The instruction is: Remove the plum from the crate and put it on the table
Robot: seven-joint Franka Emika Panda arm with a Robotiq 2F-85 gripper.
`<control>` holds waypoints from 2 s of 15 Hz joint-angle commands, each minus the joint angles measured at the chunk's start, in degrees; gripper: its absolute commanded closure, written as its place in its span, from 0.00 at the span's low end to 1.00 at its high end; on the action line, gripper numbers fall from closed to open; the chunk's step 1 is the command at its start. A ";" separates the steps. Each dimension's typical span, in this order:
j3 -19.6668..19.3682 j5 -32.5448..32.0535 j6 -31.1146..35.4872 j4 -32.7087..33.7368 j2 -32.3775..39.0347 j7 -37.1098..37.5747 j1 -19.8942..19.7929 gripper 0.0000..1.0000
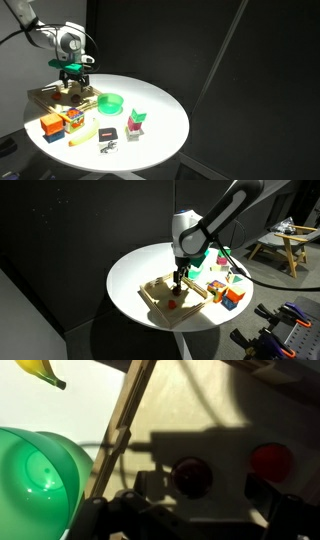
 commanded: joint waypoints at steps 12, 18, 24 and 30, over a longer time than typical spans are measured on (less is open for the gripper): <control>-0.57 -0.54 0.56 4.63 6.36 0.07 0.53 0.00; -1.23 -0.56 -0.41 8.11 9.52 0.77 0.90 0.00; -1.20 -0.46 -0.77 11.07 11.90 0.90 1.40 0.00; -1.23 -0.44 -0.90 12.62 13.46 0.87 2.05 0.00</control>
